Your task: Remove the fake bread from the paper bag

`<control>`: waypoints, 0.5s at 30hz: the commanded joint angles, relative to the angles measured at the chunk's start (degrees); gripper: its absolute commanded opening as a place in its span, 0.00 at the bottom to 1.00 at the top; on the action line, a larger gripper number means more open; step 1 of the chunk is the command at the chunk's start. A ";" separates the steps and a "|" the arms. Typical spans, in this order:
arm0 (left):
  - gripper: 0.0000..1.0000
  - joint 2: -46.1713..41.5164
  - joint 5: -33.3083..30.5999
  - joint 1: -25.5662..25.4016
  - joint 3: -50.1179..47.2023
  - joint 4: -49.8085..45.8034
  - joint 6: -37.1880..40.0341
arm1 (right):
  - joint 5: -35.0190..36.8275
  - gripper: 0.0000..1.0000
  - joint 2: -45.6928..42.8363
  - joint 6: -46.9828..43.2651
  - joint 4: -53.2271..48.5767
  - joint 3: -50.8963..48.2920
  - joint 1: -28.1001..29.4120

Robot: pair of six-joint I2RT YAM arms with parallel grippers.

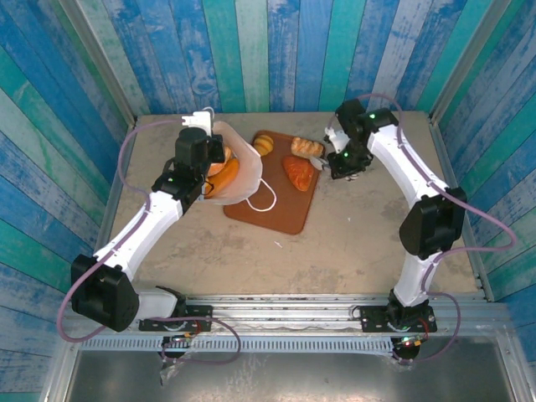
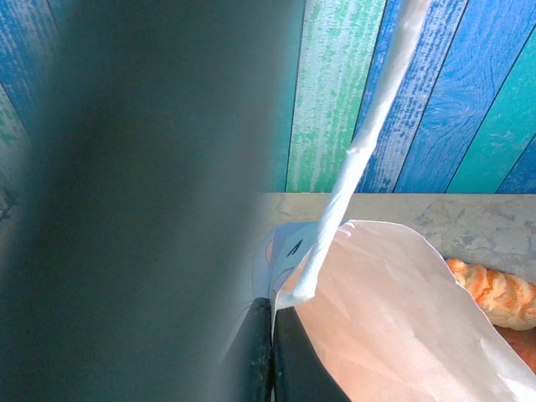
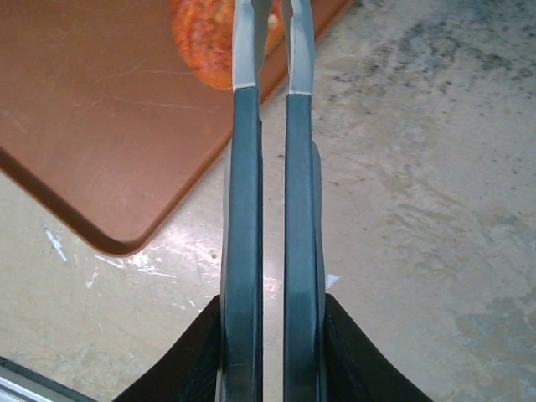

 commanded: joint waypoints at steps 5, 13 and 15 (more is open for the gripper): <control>0.01 -2.63 0.10 0.18 0.29 3.83 -0.70 | -2.00 0.28 1.23 2.43 2.32 0.98 8.04; 0.01 -2.65 -0.17 0.18 0.18 3.83 -0.56 | -1.44 0.27 8.41 2.74 1.55 5.09 11.28; 0.01 -2.64 -0.34 0.18 0.18 3.78 -0.36 | -0.75 0.27 9.24 2.74 1.37 5.04 11.33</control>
